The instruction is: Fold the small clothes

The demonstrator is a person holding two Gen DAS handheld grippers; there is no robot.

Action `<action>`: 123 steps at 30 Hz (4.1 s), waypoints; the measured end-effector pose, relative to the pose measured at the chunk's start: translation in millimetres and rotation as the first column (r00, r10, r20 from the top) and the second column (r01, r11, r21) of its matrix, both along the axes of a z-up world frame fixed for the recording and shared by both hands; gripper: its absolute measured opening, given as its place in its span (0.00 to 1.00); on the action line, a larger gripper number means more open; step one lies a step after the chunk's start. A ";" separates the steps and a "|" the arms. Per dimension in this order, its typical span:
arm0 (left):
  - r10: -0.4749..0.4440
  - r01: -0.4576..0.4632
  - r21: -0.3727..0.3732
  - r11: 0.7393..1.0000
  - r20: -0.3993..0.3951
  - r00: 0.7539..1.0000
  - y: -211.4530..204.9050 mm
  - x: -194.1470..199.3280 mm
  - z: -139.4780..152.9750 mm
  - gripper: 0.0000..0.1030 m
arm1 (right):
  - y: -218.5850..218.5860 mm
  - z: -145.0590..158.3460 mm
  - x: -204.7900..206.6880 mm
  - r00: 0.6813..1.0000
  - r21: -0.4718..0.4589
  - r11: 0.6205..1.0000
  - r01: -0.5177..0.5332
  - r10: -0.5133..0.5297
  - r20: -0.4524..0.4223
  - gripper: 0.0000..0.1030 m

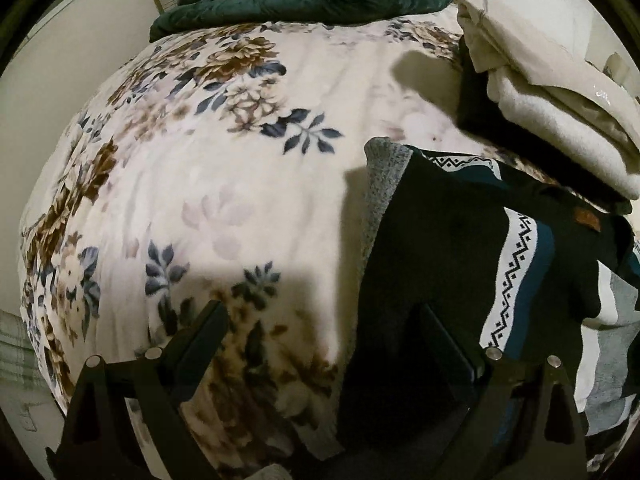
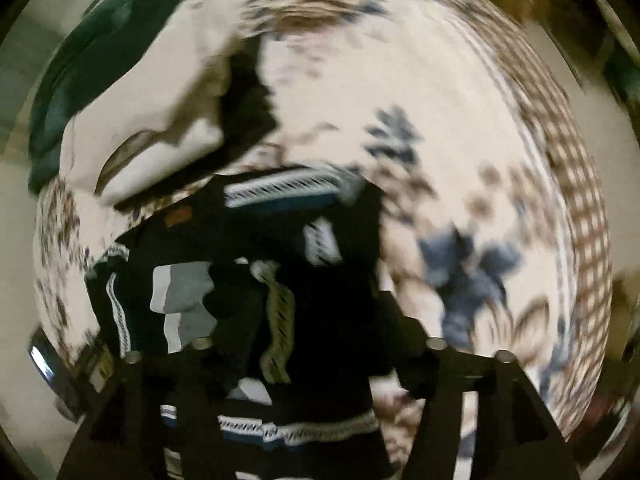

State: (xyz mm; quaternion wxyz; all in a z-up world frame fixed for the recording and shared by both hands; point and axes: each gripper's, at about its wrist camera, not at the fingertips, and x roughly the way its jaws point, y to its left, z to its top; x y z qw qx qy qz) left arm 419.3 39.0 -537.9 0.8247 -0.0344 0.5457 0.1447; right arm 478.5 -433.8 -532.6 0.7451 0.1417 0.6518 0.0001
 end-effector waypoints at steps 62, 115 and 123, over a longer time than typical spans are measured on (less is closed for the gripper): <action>0.360 -0.370 -0.770 0.520 -0.196 0.912 23.6 -57.1 -52.2 0.21 | -34.0 -66.4 -83.7 0.834 0.265 0.791 0.551 -0.523 -0.173 0.52; -0.075 0.064 -0.326 0.943 -0.020 0.997 26.3 20.0 -66.3 1.00 | 13.8 -18.2 -46.0 0.964 -0.034 0.964 0.264 -0.264 -0.014 0.55; -0.065 0.049 -0.275 0.960 -0.046 0.997 23.6 25.8 -49.0 1.00 | -0.7 9.3 -68.0 0.952 -0.015 0.952 0.305 -0.305 0.014 0.55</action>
